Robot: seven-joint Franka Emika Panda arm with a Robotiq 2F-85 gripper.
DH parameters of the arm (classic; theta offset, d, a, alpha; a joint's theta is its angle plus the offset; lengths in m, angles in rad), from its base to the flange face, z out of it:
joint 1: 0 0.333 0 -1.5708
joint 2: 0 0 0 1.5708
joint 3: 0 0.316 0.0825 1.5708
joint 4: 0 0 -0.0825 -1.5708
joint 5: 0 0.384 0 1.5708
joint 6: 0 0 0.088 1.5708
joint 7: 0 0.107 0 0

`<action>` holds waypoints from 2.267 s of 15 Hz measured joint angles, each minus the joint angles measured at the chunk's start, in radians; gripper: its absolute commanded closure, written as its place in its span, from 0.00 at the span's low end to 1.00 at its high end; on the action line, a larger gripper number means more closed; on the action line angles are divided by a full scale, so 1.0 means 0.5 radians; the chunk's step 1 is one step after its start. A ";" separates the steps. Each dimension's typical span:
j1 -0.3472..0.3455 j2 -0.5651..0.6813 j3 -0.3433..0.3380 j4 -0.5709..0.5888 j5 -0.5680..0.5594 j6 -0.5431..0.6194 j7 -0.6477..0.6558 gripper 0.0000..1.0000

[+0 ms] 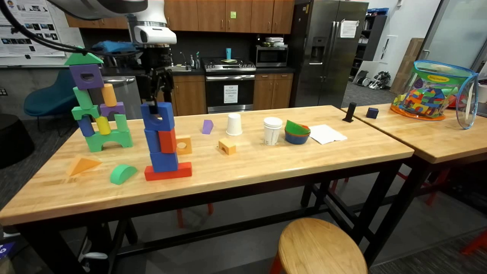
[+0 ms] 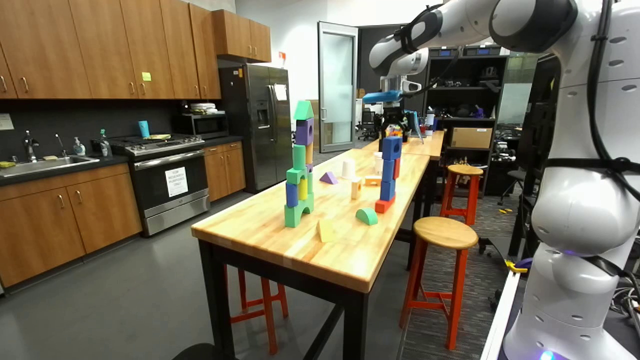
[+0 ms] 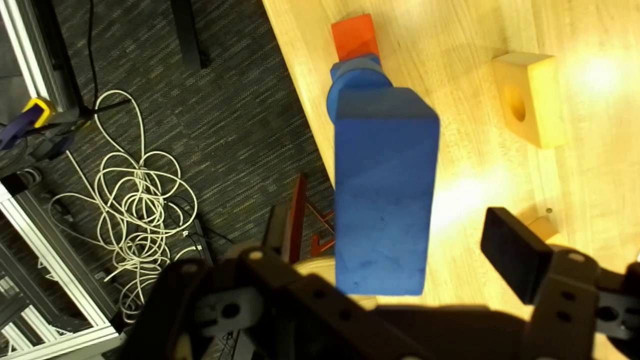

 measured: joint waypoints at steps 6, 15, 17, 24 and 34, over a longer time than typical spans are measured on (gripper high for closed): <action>0.000 -0.001 0.000 0.000 -0.006 -0.012 0.000 0.00; 0.000 -0.006 0.000 0.002 -0.026 -0.071 0.002 0.00; 0.001 -0.007 0.000 0.002 -0.037 -0.071 0.002 0.00; 0.021 -0.099 0.015 0.041 -0.037 -0.008 0.002 0.00; 0.042 -0.576 0.146 0.067 -0.537 -0.197 -0.226 0.00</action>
